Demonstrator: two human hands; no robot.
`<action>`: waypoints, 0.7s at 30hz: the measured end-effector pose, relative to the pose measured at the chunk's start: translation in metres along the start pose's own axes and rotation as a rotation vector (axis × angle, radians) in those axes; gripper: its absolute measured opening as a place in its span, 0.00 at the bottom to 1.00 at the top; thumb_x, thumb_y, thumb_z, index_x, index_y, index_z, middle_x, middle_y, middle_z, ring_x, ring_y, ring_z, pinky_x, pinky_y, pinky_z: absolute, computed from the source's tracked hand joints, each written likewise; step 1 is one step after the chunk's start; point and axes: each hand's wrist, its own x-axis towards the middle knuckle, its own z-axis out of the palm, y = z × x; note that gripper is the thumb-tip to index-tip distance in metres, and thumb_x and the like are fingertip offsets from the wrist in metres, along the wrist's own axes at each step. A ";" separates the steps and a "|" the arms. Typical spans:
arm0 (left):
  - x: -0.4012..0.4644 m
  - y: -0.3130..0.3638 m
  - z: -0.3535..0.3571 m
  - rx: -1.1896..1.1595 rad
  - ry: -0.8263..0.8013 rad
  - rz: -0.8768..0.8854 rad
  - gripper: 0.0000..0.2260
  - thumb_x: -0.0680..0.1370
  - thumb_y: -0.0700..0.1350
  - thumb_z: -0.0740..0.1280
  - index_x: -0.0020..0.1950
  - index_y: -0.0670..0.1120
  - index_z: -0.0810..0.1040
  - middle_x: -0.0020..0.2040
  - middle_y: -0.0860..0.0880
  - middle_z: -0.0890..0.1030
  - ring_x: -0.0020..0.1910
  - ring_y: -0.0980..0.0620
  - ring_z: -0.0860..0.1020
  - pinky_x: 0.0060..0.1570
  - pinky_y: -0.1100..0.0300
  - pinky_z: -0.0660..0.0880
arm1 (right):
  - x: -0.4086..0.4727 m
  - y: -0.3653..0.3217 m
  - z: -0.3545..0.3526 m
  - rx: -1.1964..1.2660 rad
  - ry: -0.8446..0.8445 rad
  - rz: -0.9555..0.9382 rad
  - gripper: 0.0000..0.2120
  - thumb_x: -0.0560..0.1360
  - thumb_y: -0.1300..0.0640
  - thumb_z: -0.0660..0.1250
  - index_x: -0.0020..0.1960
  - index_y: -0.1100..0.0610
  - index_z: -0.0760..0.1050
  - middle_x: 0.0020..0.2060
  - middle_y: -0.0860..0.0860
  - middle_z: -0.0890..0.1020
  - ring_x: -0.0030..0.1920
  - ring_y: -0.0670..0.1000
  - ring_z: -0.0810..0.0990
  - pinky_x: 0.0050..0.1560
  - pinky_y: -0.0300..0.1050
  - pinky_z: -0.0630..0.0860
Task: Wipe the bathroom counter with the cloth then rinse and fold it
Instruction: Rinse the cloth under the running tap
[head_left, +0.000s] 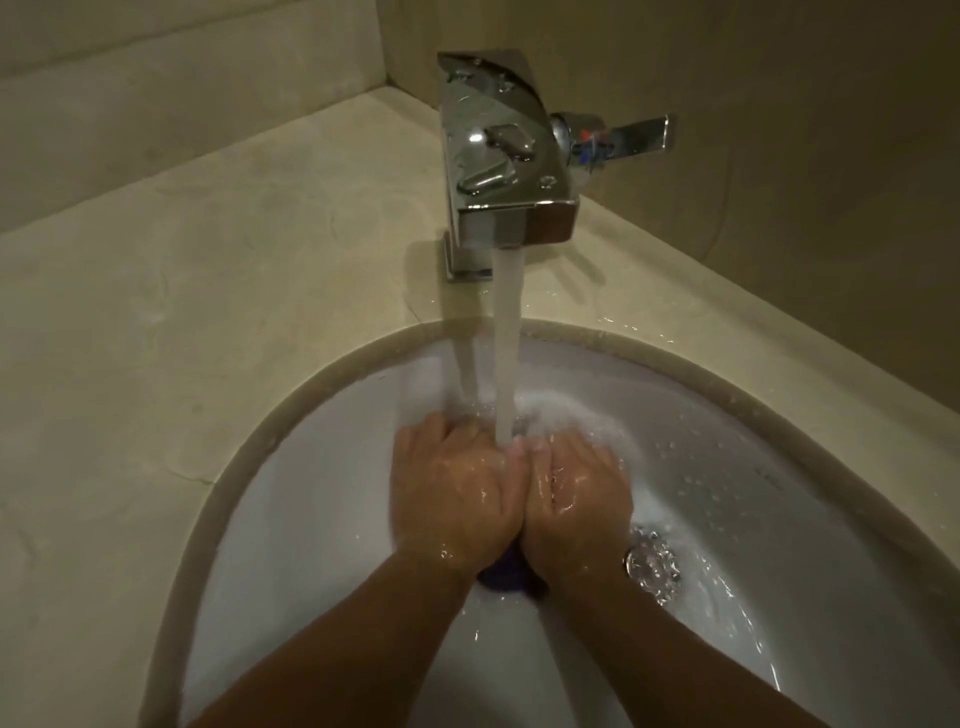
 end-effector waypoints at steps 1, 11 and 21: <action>0.002 0.001 0.000 -0.005 -0.010 -0.020 0.26 0.82 0.56 0.49 0.40 0.48 0.83 0.36 0.50 0.82 0.42 0.46 0.78 0.48 0.48 0.72 | 0.002 0.001 0.001 -0.008 0.019 -0.009 0.17 0.80 0.52 0.55 0.35 0.54 0.74 0.30 0.47 0.76 0.31 0.51 0.73 0.37 0.47 0.71; 0.012 0.017 -0.004 -0.081 -0.091 -0.244 0.45 0.76 0.69 0.29 0.44 0.50 0.84 0.38 0.52 0.82 0.46 0.50 0.77 0.57 0.52 0.69 | 0.013 -0.003 0.005 -0.102 -0.061 0.183 0.24 0.81 0.46 0.52 0.31 0.51 0.76 0.25 0.43 0.76 0.28 0.48 0.75 0.52 0.52 0.76; 0.007 0.016 -0.008 -0.075 -0.113 -0.181 0.31 0.80 0.63 0.46 0.44 0.49 0.84 0.40 0.52 0.84 0.46 0.50 0.78 0.52 0.53 0.70 | 0.010 -0.004 -0.005 -0.198 -0.175 0.048 0.25 0.81 0.47 0.46 0.39 0.51 0.78 0.33 0.47 0.82 0.37 0.53 0.80 0.57 0.54 0.73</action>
